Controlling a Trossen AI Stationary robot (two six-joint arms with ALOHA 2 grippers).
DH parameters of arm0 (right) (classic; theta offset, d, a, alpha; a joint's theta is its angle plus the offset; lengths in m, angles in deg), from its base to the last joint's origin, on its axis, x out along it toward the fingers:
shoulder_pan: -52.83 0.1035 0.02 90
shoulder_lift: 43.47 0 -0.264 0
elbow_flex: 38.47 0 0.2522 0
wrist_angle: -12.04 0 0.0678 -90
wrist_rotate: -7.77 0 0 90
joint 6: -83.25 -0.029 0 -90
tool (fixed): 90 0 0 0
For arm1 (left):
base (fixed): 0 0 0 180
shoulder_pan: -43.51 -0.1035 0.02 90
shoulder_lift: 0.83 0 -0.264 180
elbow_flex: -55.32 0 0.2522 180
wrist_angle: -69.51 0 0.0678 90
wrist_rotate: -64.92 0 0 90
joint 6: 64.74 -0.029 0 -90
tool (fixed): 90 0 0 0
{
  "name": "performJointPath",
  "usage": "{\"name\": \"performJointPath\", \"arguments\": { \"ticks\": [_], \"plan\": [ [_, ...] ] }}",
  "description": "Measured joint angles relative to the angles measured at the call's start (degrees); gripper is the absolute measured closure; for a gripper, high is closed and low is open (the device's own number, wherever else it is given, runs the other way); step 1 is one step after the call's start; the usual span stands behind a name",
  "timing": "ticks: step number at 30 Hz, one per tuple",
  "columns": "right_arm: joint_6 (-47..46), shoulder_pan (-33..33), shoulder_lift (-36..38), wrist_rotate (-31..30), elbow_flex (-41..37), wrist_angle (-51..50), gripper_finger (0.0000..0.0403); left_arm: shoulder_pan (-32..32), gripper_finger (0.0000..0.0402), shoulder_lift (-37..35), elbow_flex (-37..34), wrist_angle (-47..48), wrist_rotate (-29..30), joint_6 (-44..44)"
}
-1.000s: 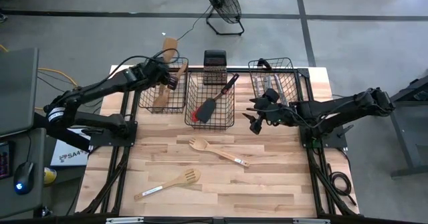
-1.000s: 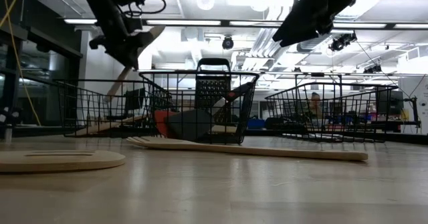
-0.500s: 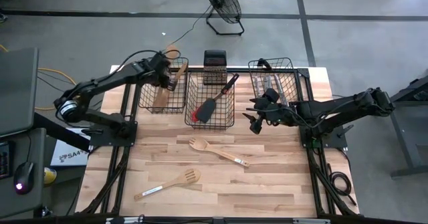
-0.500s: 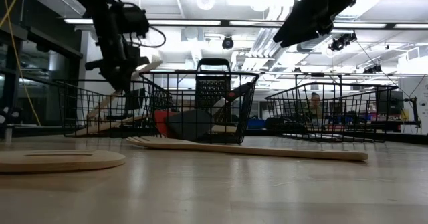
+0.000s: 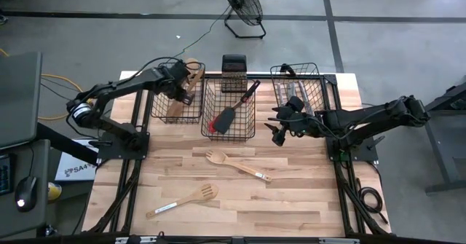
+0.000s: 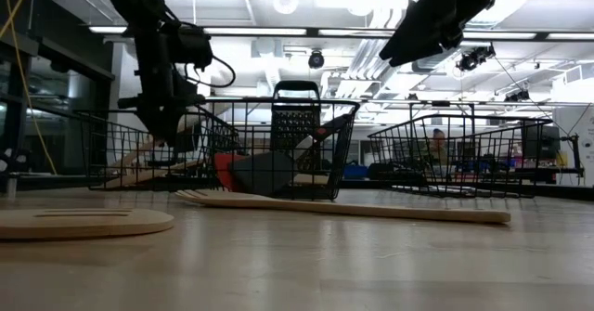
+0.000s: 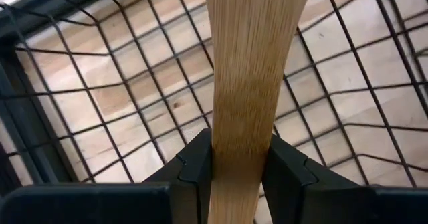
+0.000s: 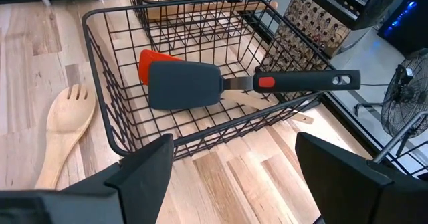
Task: Pick & Place Kitchen Items
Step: Put the light brown wooden spatula into the left wire basket
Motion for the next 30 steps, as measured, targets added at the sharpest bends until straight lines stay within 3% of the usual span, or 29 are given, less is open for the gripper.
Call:
{"name": "performJointPath", "arguments": {
  "ticks": [21, 30],
  "plan": [
    [-0.9, 0.0, 0.0, 0.0, 0.0, 0.0, 0.0096, 0.0, 0.0311, 0.4, 0.0, 2.3, -1.3, 0.9],
    [-1.3, 0.0, 0.0, 0.0, 0.0, 0.0, 0.0096, 0.0, 0.0311, 0.4, 0.0, 2.2, 1.7, 0.7]
  ]
}}
